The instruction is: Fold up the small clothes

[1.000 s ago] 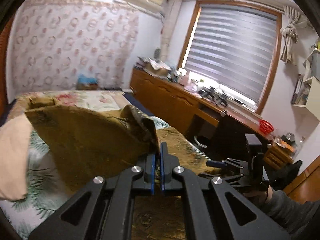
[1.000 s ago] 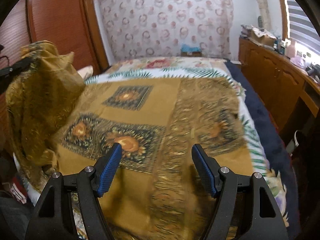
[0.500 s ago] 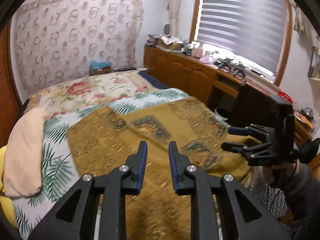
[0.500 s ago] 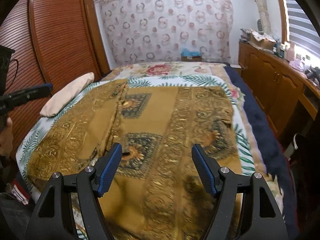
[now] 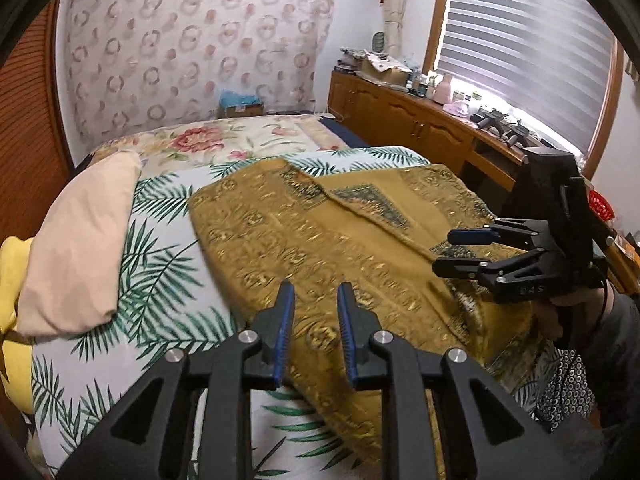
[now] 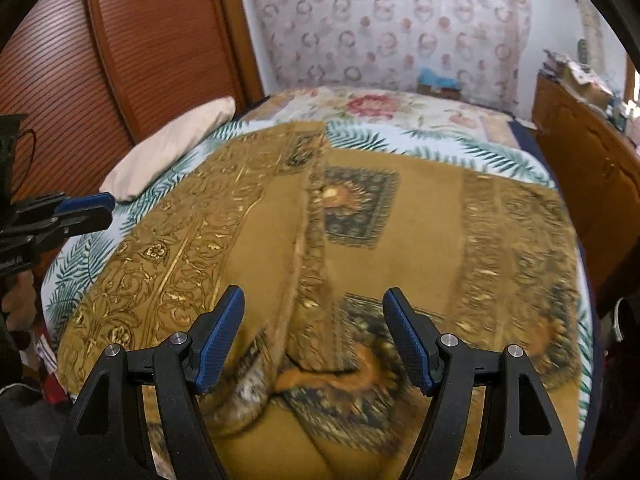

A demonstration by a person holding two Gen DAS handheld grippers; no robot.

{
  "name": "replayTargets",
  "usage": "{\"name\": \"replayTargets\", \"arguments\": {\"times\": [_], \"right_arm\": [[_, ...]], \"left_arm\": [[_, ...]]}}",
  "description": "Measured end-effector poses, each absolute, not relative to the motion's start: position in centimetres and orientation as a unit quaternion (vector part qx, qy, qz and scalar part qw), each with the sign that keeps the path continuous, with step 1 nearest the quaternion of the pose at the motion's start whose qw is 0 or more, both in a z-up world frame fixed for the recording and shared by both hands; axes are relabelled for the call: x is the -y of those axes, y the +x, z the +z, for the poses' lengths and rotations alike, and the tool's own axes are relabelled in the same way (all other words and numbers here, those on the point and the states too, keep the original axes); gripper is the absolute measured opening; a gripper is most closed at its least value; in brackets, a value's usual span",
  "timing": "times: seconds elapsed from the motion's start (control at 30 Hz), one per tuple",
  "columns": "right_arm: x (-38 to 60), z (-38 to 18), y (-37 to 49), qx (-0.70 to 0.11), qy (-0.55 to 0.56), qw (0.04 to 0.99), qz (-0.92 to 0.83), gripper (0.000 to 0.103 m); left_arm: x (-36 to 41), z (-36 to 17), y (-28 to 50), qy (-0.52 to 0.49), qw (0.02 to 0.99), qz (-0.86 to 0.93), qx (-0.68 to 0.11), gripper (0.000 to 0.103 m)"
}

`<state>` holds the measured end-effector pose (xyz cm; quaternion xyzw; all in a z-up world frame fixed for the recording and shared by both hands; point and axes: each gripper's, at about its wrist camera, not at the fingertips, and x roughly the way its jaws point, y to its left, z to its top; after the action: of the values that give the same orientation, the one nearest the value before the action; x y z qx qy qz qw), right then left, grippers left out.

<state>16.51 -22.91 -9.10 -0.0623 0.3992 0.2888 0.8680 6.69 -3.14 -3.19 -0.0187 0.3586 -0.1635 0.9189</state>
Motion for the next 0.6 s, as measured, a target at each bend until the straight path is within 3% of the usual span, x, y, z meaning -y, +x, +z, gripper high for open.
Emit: {"name": "replayTargets", "arguments": {"times": [0.37,0.43,0.57,0.6], "right_arm": [[21.0,-11.3,17.8,-0.436,-0.085,0.847,0.293,0.059],[20.9,-11.2,17.7,-0.434,-0.086,0.847,0.296,0.049],[20.5,-11.1,17.2,-0.429,-0.086,0.841,0.319,0.018],[20.2,-10.9,17.1,-0.425,-0.089,0.842,0.320,0.014]], "left_arm": [[1.7,-4.4,6.5,-0.033,0.918,-0.152,-0.365,0.019],[1.7,-4.5,6.5,-0.034,0.918,-0.152,-0.365,0.019],[1.8,-4.7,6.4,-0.035,0.918,-0.152,-0.365,0.019],[1.8,-4.7,6.4,-0.035,0.918,-0.153,-0.365,0.019]]}}
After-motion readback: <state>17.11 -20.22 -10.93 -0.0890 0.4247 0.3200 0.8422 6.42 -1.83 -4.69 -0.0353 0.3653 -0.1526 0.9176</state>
